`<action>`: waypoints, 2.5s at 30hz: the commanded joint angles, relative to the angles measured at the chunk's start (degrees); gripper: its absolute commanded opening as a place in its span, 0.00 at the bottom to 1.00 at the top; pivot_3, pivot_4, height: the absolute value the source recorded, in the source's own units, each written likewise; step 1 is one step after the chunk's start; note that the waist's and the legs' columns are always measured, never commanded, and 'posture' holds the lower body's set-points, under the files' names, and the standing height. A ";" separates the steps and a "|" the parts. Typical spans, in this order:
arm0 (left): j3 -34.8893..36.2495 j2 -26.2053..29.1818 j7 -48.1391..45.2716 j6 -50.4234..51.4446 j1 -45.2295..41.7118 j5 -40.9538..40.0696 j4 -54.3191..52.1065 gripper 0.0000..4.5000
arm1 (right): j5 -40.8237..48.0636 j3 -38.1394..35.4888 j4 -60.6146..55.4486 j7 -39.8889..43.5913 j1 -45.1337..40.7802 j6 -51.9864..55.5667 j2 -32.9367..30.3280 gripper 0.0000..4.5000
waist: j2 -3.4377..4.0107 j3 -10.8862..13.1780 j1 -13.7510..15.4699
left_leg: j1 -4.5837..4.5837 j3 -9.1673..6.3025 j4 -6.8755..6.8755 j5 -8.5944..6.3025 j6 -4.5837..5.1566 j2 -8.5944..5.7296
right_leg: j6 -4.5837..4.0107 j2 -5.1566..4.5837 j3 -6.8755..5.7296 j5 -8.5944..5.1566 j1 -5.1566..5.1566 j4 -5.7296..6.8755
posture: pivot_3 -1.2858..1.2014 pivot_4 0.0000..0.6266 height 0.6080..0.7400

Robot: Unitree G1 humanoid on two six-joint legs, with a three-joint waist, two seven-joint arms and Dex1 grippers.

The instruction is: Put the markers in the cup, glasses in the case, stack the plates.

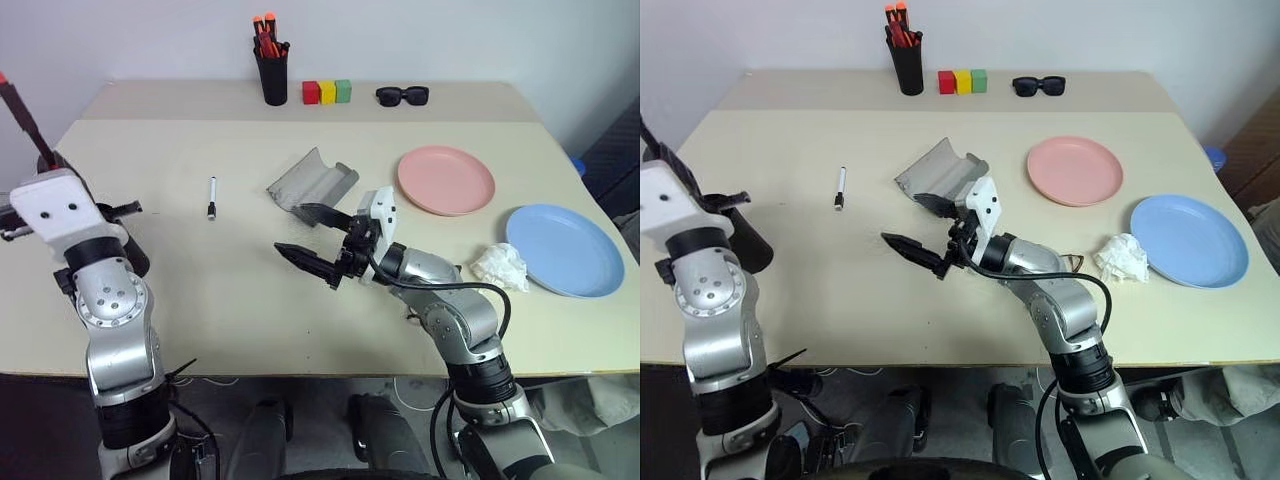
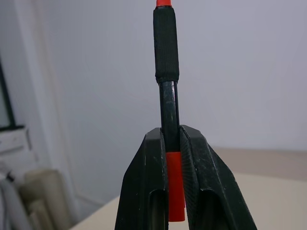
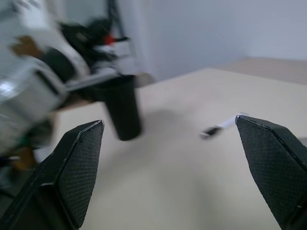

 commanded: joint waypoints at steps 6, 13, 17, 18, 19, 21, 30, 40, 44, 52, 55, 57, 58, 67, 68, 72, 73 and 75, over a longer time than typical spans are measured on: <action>2.02 -1.03 1.10 -0.94 2.11 0.39 -1.53 0.01 | 3.84 1.59 -3.54 2.04 0.18 1.76 0.20 1.00 | 0.00 0.00 -0.02 | 0.00 0.01 -0.01 0.00 0.00 0.00 | 0.00 0.00 0.00 0.00 0.00 -0.01 | 0.52 0.24 1.00; 3.34 -2.06 2.93 -2.32 4.93 1.46 -0.16 0.01 | 4.19 2.02 -3.90 1.03 0.92 2.21 0.50 1.00 | 0.00 0.00 -0.12 | 0.01 0.02 -0.02 0.00 0.00 0.01 | -0.01 0.00 0.00 -0.01 0.00 -0.02 | 0.52 0.24 1.00; 3.27 -2.82 3.02 -2.80 6.46 1.08 0.79 0.01 | 4.44 1.84 -4.24 0.53 1.22 2.51 0.49 1.00 | -0.02 -0.01 -0.02 | 0.01 0.02 -0.01 0.00 0.00 0.01 | -0.02 0.00 0.00 -0.01 0.00 -0.02 | 0.52 0.24 1.00; 3.13 -2.99 2.94 -2.86 6.72 0.89 1.08 0.01 | 4.49 1.83 -4.29 0.45 1.26 2.55 0.48 1.00 | -0.02 -0.01 -0.01 | 0.00 0.02 -0.01 0.00 0.00 0.01 | -0.02 0.00 0.00 -0.01 0.00 -0.03 | 0.52 0.24 1.00; 3.01 -3.28 2.83 -3.00 6.88 0.53 1.47 0.01 | 4.57 1.83 -4.30 0.40 1.27 2.59 0.45 1.00 | -0.02 -0.01 -0.01 | 0.00 0.02 -0.01 0.00 0.00 0.01 | -0.03 -0.01 0.00 -0.02 0.00 -0.03 | 0.52 0.24 1.00; 2.79 -3.61 2.58 -3.38 7.00 0.07 2.11 0.01 | 4.70 1.86 -4.29 0.30 1.25 2.63 0.39 1.00 | -0.02 -0.01 -0.05 | 0.01 0.02 -0.01 0.00 0.00 0.01 | -0.04 0.00 0.00 -0.02 0.00 -0.02 | 0.52 0.24 1.00; 3.23 -5.30 3.47 -4.50 7.80 -0.40 4.23 0.01 | 5.04 1.92 -4.15 0.00 1.22 2.76 0.45 1.00 | -0.02 -0.01 -0.10 | 0.00 0.02 -0.02 0.00 0.00 0.01 | -0.04 0.00 0.00 -0.03 0.00 -0.03 | 0.52 0.24 1.00; 3.57 -5.52 5.03 -4.97 8.05 0.33 5.40 0.48 | 5.18 1.88 -4.37 -0.14 1.33 2.94 0.30 1.00 | -0.02 -0.02 -0.04 | 0.01 0.02 -0.02 0.00 0.00 0.01 | -0.18 0.00 0.00 -0.10 0.00 -0.03 | 0.52 0.24 1.00; 3.83 -5.60 5.18 -5.09 7.96 -0.04 5.58 0.48 | 5.13 1.85 -4.41 -0.15 1.28 3.01 0.31 1.00 | -0.02 -0.02 -0.09 | 0.01 0.02 -0.02 0.00 0.00 0.01 | -0.20 0.00 0.00 -0.11 0.00 -0.03 | 0.52 0.24 1.00; 2.55 -2.78 3.63 -5.54 2.51 -0.38 2.16 0.48 | 5.13 1.73 -4.56 -0.27 1.30 3.06 0.24 1.00 | -0.03 -0.02 0.04 | 0.00 0.01 -0.02 0.00 0.00 0.01 | -0.20 0.00 -0.01 -0.12 0.00 -0.03 | 0.52 0.24 1.00; -2.77 -0.56 -3.09 -0.73 -4.83 -3.67 1.67 0.48 | 5.61 0.66 -4.03 -1.23 1.04 3.07 0.90 1.00 | -0.04 -0.02 0.24 | -0.02 0.02 0.00 0.00 0.00 0.01 | -0.20 0.00 -0.01 -0.11 0.00 -0.05 | 0.52 0.24 1.00; -6.15 -0.25 -6.72 7.76 -8.47 -5.36 2.43 0.55 | 5.90 -0.17 -3.54 -2.08 0.82 3.04 1.31 1.00 | -0.05 -0.03 0.19 | -0.02 0.00 0.01 0.00 -0.01 -0.01 | -0.19 0.00 -0.05 -0.11 0.03 -0.06 | 0.52 0.24 1.00; -7.12 -0.29 -7.18 13.11 -9.85 -5.19 3.16 0.61 | 5.91 -0.45 -3.35 -2.46 0.72 3.00 1.42 1.00 | -0.05 -0.03 0.04 | -0.02 0.01 0.02 0.00 0.00 -0.02 | -0.19 -0.01 -0.04 -0.11 0.05 -0.07 | 0.52 0.24 1.00; -5.28 -1.44 -4.36 44.53 -27.90 -6.36 25.39 0.99 | 4.77 -1.21 -2.79 -4.13 0.96 2.32 1.23 1.00 | -0.06 -0.01 -1.36 | -0.02 -0.13 -0.06 -0.01 0.02 0.04 | 0.01 0.16 -0.07 -0.02 -0.07 0.05 | 0.52 0.24 1.00; -4.66 -1.04 -4.33 43.85 -29.82 -6.69 29.15 0.99 | 4.64 -1.16 -2.82 -4.20 1.05 2.26 1.20 1.00 | -0.06 -0.01 -1.40 | -0.02 -0.11 -0.06 -0.01 0.02 0.03 | 0.02 0.13 -0.07 -0.02 -0.07 0.03 | 0.52 0.24 1.00; -1.91 0.91 -5.05 43.02 -38.08 -8.86 46.85 0.99 | 4.27 -0.99 -3.01 -4.53 1.35 2.05 1.23 1.00 | -0.06 -0.01 -1.46 | -0.04 -0.09 -0.09 -0.01 0.01 0.01 | 0.02 0.07 -0.07 -0.01 -0.09 -0.01 | 0.52 0.24 1.00; -0.72 1.47 -5.33 42.73 -40.36 -9.81 51.90 0.99 | 4.14 -0.99 -3.07 -4.65 1.42 1.98 1.26 1.00 | -0.06 -0.01 -1.49 | -0.04 -0.08 -0.10 -0.01 0.01 0.00 | 0.02 0.07 -0.07 -0.01 -0.11 0.00 | 0.52 0.24 1.00; 0.87 2.58 -5.47 40.99 -44.02 -11.14 60.37 0.99 | 3.94 -1.10 -3.22 -4.90 1.58 1.78 1.23 1.00 | -0.07 -0.01 -1.49 | -0.04 -0.08 -0.12 -0.01 0.01 0.00 | 0.03 0.06 -0.07 -0.01 -0.13 0.00 | 0.52 0.24 1.00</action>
